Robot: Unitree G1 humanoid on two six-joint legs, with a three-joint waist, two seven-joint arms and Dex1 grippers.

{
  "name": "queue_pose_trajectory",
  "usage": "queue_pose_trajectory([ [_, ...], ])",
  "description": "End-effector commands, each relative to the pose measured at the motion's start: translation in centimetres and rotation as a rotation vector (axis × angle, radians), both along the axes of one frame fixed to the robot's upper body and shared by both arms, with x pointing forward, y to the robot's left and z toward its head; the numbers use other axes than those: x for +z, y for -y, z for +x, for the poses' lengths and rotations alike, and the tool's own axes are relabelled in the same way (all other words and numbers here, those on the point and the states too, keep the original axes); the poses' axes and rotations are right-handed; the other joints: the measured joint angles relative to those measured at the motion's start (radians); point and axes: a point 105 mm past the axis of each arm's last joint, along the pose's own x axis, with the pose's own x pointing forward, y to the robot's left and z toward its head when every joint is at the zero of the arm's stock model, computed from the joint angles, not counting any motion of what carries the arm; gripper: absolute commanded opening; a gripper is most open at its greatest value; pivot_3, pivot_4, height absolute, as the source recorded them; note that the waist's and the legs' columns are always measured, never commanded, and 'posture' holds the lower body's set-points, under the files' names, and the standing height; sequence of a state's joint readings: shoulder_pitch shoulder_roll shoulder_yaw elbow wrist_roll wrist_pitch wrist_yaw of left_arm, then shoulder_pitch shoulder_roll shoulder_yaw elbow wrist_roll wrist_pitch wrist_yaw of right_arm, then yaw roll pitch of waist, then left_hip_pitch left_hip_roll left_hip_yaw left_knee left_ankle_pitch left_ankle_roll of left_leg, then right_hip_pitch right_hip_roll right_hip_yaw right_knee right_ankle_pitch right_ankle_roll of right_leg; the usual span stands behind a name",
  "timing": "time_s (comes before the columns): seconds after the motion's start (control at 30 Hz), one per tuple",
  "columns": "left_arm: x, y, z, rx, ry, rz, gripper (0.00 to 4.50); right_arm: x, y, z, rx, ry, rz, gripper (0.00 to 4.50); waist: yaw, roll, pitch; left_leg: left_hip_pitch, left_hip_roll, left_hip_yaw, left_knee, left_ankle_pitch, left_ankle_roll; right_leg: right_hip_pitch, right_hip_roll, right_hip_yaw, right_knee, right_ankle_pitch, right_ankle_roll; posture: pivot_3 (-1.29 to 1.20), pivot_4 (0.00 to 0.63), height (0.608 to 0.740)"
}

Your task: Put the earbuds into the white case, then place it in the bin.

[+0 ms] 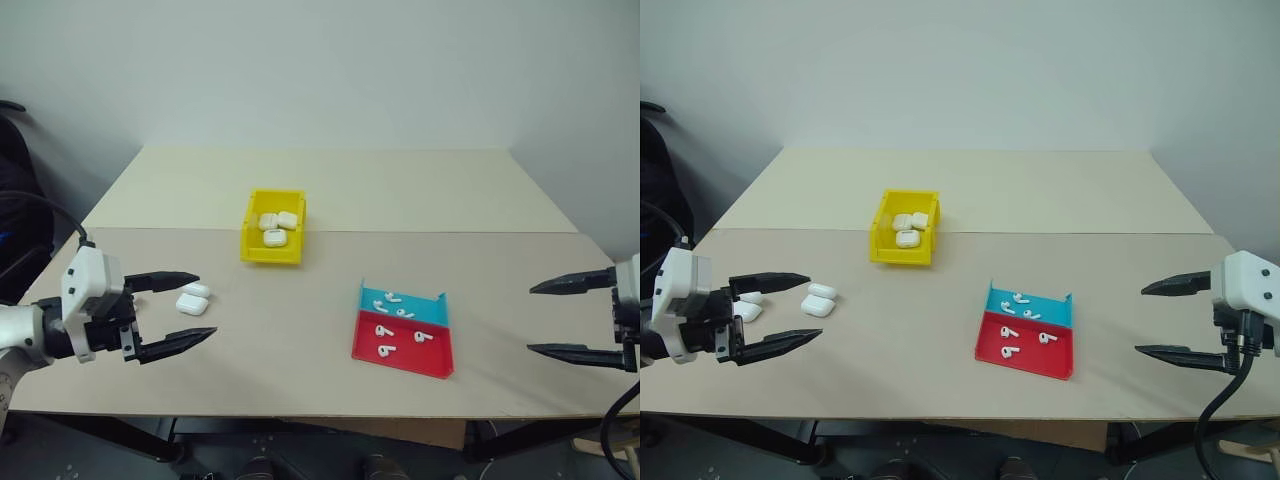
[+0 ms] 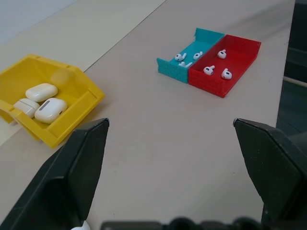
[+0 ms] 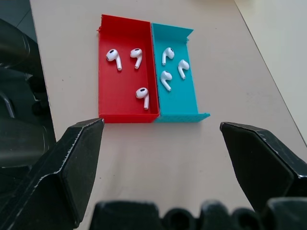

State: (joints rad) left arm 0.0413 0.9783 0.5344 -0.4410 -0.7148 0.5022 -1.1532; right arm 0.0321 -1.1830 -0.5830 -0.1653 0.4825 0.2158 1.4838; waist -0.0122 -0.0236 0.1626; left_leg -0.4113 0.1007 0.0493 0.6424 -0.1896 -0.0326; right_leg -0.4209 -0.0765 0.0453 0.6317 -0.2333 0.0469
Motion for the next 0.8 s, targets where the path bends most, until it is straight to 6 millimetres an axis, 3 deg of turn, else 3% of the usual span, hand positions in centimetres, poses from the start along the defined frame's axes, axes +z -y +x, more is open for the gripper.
queue_pose_trajectory([
  [0.03,1.4,0.1,-0.3,-0.008,0.041,-0.004,4.5,1.0,0.0,-0.1,0.011,0.056,-0.012,4.48,0.0,0.0,0.0,0.0,0.0,0.0,0.0,0.0,0.0,0.0,0.0,0.0,0.0,0.0,0.0,0.0,0.15,0.74],
  [0.37,1.4,0.5,0.2,0.051,0.089,0.023,4.5,0.9,0.2,0.0,0.0,0.05,-0.022,4.48,0.0,0.0,0.0,0.0,0.0,0.0,0.0,0.0,0.0,0.0,0.0,0.0,0.0,0.0,0.0,0.0,0.15,0.74],
  [0.63,1.9,0.8,0.8,0.241,0.176,0.089,4.5,1.0,0.3,0.6,-0.011,0.045,-0.035,4.48,0.0,0.0,0.0,0.0,0.0,0.0,0.0,0.0,0.0,0.0,0.0,0.0,0.0,0.0,0.0,0.0,0.15,0.74],
  [0.8,1.0,0.3,1.1,0.395,0.157,0.278,4.5,1.0,0.2,0.6,-0.01,0.039,-0.04,4.48,0.0,0.0,0.0,0.001,0.0,0.0,0.0,0.0,0.0,0.0,0.0,0.001,0.0,0.0,0.0,0.0,0.15,0.74],
])
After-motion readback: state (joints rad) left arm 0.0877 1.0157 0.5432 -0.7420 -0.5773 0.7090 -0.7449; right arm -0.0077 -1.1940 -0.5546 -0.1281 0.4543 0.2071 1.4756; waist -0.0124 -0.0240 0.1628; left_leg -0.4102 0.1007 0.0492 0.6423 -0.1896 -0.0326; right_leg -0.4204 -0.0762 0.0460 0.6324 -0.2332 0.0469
